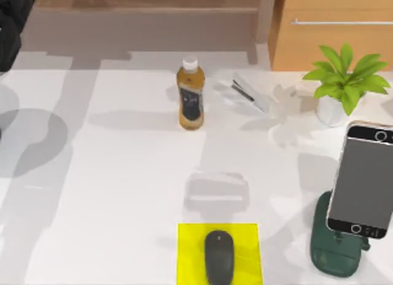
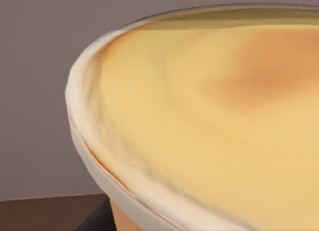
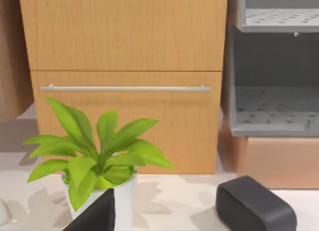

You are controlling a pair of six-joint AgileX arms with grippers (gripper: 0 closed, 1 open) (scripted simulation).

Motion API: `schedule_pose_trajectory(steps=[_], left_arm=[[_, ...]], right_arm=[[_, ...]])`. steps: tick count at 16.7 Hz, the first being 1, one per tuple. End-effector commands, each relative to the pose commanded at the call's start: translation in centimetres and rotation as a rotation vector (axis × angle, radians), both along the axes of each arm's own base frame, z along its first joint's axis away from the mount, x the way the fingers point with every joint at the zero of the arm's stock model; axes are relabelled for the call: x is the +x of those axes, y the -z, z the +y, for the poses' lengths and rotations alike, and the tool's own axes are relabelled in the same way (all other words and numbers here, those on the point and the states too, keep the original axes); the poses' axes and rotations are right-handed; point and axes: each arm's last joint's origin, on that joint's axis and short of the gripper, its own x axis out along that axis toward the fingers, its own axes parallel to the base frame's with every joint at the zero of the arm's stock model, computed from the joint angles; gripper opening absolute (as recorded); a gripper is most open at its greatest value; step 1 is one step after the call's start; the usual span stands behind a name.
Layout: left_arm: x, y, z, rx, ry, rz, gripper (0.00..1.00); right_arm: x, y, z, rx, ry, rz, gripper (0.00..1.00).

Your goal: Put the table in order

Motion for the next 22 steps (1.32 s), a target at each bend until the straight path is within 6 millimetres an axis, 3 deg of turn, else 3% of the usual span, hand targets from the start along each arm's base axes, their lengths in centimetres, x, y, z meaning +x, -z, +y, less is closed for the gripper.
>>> schedule_pose_trajectory(steps=[5,8,22], left_arm=[[3.2,-0.7,3.6,-0.023,-0.038,0.131,0.0],[4.0,-0.3,5.1,-0.039,-0.06,0.172,0.0],[4.0,-0.3,5.1,-0.039,-0.06,0.172,0.0]], right_arm=[[0.0,0.0,0.0,0.0,0.0,0.0,1.0],[0.0,0.0,0.0,0.0,0.0,0.0,1.0],[0.0,0.0,0.0,0.0,0.0,0.0,1.0]])
